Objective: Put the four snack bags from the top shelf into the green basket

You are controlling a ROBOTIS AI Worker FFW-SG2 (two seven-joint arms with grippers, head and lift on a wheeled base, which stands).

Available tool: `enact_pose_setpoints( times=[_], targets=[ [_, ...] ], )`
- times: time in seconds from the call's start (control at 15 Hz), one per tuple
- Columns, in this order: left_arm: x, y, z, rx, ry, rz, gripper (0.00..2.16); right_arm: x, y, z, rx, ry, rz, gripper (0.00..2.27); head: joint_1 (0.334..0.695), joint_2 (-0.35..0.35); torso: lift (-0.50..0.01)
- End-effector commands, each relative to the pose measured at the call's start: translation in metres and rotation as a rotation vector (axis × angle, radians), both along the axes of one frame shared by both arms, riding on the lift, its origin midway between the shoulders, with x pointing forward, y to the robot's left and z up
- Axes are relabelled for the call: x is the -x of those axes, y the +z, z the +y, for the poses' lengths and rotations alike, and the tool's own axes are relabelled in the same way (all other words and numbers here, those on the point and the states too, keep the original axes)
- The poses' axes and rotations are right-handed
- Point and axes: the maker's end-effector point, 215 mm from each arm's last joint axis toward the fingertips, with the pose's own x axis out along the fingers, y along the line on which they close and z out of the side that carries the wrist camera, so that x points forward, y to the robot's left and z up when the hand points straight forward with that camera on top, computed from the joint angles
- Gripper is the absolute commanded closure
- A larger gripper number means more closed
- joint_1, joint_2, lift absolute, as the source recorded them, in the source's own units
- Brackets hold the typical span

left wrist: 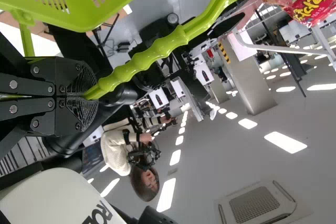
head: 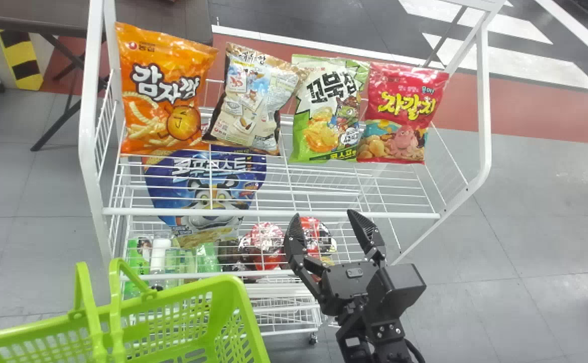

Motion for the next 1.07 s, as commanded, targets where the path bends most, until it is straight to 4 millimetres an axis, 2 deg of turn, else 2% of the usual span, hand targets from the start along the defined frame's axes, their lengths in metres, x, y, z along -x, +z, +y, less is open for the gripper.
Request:
enact_pose_setpoints(
  times=[0.0,0.67,0.87,0.93,1.0],
  targets=[
    [0.001,0.002,0.0,0.007,-0.009,-0.005,2.15,-0.001,-0.002,0.001,-0.002,0.0,0.007,0.12,0.695,-0.334,-0.006],
    [0.002,0.001,0.0,0.004,-0.011,-0.008,2.15,-0.014,0.0,0.011,-0.025,0.015,0.015,0.12,0.695,-0.308,-0.006],
    [0.002,0.001,0.0,0.005,-0.012,-0.01,2.15,-0.034,0.017,0.028,-0.041,0.046,-0.027,0.12,0.695,-0.293,-0.006],
    [0.003,0.002,-0.002,0.008,-0.018,-0.012,2.15,-0.044,0.022,0.04,-0.048,0.065,-0.032,0.12,0.695,-0.282,-0.006],
    [0.003,0.002,-0.002,0.007,-0.02,-0.015,2.15,-0.055,0.017,0.053,-0.058,0.083,-0.006,0.12,0.695,-0.271,-0.006]
  ],
)
